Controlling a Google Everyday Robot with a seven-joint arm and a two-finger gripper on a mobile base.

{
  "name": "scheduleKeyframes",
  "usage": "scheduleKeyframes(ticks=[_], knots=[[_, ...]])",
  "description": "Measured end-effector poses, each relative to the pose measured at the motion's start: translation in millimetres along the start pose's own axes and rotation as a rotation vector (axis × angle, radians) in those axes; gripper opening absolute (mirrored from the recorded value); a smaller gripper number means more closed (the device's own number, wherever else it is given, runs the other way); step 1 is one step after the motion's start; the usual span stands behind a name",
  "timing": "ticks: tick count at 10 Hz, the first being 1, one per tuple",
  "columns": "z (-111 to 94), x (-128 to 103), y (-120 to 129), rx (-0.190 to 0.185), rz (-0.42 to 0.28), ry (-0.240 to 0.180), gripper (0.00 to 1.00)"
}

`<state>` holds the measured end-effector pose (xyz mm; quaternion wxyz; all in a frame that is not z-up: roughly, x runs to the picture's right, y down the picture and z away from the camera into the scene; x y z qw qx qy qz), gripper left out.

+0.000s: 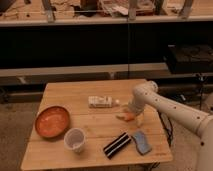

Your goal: Place the pepper in the ceramic bowl

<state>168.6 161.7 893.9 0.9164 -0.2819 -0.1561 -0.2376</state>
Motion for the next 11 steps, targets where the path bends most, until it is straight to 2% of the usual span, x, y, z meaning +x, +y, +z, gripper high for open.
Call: scheduleKeyframes(ticks=[1,7,8,11], knots=[[0.8,-0.1,0.4,-0.001,-0.001,-0.001,0.75],[-0.9,-1.1,0.1,-0.013,-0.013,0.001,0.16],[-2.7,-0.7,0.0,-0.013,-0.014,0.002,0.10],[-3.3,-2.5,-1.2,-0.019,-0.022,0.004,0.08]])
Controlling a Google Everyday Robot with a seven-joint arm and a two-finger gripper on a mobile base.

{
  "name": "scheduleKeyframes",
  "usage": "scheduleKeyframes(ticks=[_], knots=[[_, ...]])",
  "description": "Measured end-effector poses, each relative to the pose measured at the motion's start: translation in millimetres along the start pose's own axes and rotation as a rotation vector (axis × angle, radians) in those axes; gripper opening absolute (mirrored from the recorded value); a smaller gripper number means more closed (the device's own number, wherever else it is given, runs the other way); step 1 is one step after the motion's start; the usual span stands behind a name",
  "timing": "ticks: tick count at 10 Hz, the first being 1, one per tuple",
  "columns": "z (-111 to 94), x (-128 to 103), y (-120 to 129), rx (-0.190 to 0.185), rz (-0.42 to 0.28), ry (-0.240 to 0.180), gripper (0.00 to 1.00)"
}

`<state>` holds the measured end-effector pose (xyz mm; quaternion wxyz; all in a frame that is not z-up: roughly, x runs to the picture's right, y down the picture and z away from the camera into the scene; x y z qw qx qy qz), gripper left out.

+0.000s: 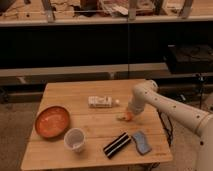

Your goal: Place the pepper in the ceramic bowl

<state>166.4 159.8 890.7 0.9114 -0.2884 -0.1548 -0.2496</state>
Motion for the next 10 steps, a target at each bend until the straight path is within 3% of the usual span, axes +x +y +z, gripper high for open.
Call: scheduleKeyframes(ticks=[3,6,8,10], knots=[[-3,-7,-4,0.007,-0.019,0.004,0.08],[-41,-20,-3,0.067,-0.079,0.001,0.08],[-76,-29,-2,0.168,-0.146,-0.022,0.08],[-97,-37,-4,0.348,-0.263,-0.081,0.08]])
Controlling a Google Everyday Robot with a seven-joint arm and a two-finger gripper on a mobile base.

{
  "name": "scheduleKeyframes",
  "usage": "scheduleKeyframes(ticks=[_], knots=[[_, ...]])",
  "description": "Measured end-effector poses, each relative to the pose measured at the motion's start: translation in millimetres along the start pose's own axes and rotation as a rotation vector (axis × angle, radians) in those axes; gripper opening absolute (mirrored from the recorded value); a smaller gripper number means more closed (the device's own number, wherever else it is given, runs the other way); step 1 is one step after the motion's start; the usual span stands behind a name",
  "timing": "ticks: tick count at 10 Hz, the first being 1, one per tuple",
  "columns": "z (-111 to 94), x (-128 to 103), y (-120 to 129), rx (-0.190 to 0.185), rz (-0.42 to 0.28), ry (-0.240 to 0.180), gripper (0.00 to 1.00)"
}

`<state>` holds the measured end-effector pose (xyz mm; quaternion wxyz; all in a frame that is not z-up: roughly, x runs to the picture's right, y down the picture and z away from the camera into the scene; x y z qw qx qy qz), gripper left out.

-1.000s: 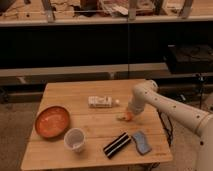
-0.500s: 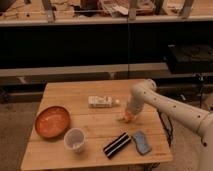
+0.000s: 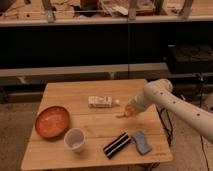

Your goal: Place the pepper in the ceramic bowl

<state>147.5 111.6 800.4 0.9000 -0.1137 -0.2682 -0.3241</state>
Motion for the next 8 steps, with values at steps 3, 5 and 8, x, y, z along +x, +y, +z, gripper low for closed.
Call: scheduleKeyframes(ticks=[3,5,8], knots=[[0,-25,-31,0.122,-0.191,-0.087,0.08],[2,-50,-57,0.154,-0.312,-0.107,0.08],[-4,-91,-92,0.169,-0.483,-0.095,0.08]])
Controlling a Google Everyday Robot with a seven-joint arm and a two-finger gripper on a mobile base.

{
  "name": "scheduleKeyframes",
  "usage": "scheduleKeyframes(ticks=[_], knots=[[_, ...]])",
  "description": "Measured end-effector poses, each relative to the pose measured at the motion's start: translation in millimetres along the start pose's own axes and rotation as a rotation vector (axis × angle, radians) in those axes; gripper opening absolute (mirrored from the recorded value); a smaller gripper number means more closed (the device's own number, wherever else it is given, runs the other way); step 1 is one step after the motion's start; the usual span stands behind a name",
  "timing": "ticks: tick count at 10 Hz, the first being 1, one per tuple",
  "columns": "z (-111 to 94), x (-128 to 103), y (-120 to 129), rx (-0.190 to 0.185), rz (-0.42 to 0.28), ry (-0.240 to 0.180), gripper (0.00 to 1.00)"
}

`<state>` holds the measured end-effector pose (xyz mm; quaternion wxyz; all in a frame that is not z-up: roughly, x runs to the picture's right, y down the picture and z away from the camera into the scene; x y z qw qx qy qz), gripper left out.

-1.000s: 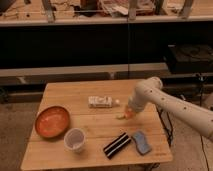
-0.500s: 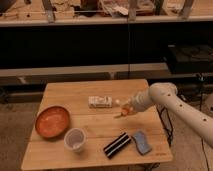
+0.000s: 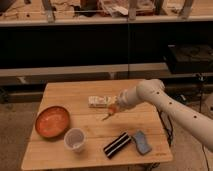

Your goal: Place the pepper in the ceramic bowl

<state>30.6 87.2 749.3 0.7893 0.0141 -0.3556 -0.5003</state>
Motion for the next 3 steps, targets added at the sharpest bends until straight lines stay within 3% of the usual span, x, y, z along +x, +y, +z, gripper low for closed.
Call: scheduleKeyframes(ticks=[2,3], knots=[[8,-19,-41,-0.023,-0.109,0.007,0.15],[9,-23,-52,-0.022,-0.132,0.002,0.15]])
